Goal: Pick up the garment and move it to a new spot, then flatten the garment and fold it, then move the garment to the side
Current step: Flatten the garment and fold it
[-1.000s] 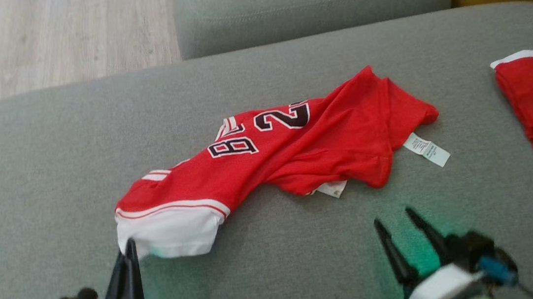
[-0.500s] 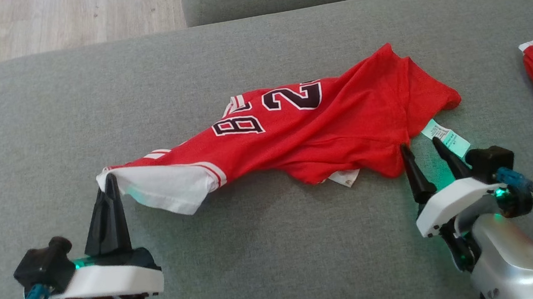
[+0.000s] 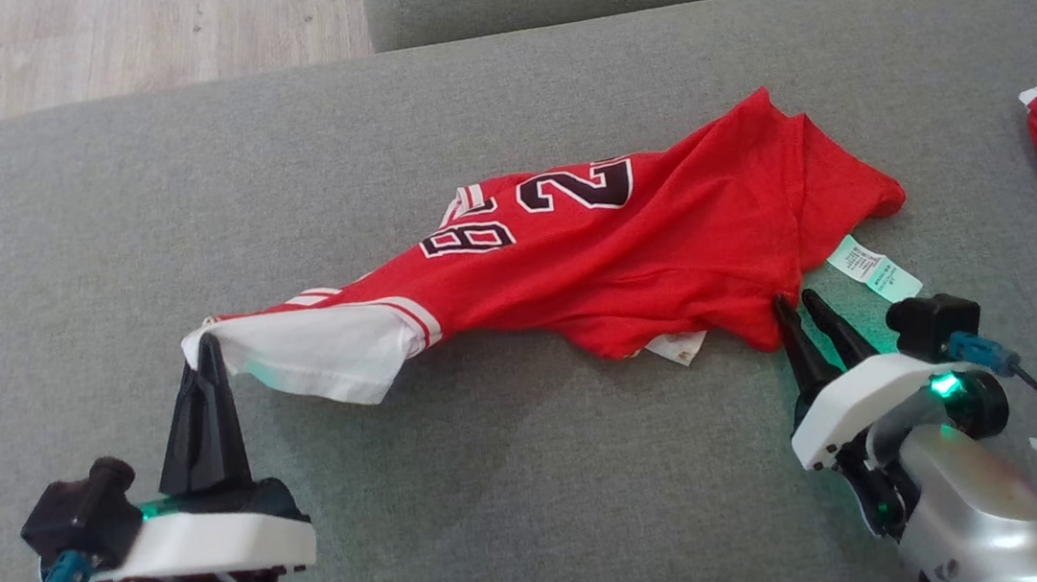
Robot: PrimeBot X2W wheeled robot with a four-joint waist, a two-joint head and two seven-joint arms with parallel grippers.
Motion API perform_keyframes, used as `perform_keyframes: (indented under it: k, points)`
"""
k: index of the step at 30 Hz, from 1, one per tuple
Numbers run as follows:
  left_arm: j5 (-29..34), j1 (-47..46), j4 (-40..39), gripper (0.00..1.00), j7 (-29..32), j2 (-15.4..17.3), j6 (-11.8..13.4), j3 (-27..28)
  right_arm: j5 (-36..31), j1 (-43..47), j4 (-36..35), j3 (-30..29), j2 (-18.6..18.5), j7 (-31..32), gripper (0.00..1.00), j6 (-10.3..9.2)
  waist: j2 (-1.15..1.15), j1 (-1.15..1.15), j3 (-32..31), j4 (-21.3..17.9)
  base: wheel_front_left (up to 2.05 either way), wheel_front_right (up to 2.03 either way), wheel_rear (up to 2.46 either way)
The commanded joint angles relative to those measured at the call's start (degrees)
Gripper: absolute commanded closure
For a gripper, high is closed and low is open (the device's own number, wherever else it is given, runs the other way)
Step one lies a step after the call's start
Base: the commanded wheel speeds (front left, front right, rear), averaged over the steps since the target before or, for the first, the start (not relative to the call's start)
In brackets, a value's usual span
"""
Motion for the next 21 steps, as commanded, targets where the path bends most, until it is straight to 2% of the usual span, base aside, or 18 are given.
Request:
perform_keyframes:
  k: [1,5,8,9,13,21]
  points:
    - [0.25,-2.26,-2.05,1.0,0.1,1.63,0.23,2.22,0.7,-2.34,-0.96,1.41,-0.18,-0.23,0.56,-0.04,0.0,0.0,-0.07,0.08,0.0,0.0,0.0]
    - [0.25,-2.38,-2.15,1.0,0.39,1.86,0.29,2.05,1.58,-2.47,-0.85,2.46,-0.52,-0.23,0.62,-0.04,0.0,0.0,-0.36,0.16,0.0,0.0,0.0]
    - [0.22,-2.25,-2.14,1.0,0.42,1.96,0.35,1.96,1.92,-2.24,-0.87,2.78,-0.75,-0.23,0.76,-0.04,0.0,0.0,-0.66,0.11,0.0,0.0,0.0]
    - [0.22,-2.25,-2.14,1.0,0.42,1.96,0.35,1.96,1.92,-2.24,-0.87,2.78,-0.75,-0.23,0.76,-0.04,0.0,0.0,-0.66,0.11,0.0,0.0,0.0]
    - [0.13,-2.09,-2.1,1.0,0.55,2.15,0.42,1.89,2.41,-1.87,-0.62,3.23,-0.85,-0.23,0.98,-0.04,0.0,0.0,-1.08,0.07,0.0,0.0,0.0]
    - [0.09,-1.79,-2.69,1.0,0.56,2.58,0.55,1.72,3.87,-1.14,-0.56,3.08,-1.49,-0.23,1.0,-0.04,0.0,0.0,-1.66,0.17,0.0,0.0,0.0]
